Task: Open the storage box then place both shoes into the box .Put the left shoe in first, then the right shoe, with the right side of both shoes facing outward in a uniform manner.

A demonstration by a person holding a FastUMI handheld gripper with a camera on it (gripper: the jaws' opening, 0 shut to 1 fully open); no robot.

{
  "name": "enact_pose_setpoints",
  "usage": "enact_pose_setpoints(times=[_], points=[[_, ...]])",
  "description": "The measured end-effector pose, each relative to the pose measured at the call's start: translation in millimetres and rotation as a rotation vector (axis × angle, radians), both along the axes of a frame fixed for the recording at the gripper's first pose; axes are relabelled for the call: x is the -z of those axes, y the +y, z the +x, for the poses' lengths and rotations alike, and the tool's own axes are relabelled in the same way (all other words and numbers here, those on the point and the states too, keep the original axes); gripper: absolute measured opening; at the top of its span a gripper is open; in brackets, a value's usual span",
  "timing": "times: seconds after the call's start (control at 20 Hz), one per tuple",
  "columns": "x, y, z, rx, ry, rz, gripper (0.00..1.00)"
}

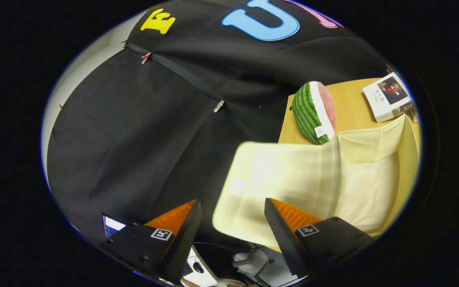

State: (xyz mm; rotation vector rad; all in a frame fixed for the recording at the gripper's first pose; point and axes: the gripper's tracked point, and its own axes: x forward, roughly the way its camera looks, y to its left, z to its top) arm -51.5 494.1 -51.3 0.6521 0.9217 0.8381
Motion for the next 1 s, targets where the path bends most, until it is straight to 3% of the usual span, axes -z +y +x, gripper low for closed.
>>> enact_pose_setpoints(times=[0.35,0.55,0.8,1.0], points=[[-20,-116,38,0.113,-0.322,-0.138,0.98],[11,-223,73,0.239,-0.455,-0.348,0.98],[39,-360,77,0.387,-0.469,-0.558,0.98],[74,-438,57,0.470,-0.353,-0.648,0.98]])
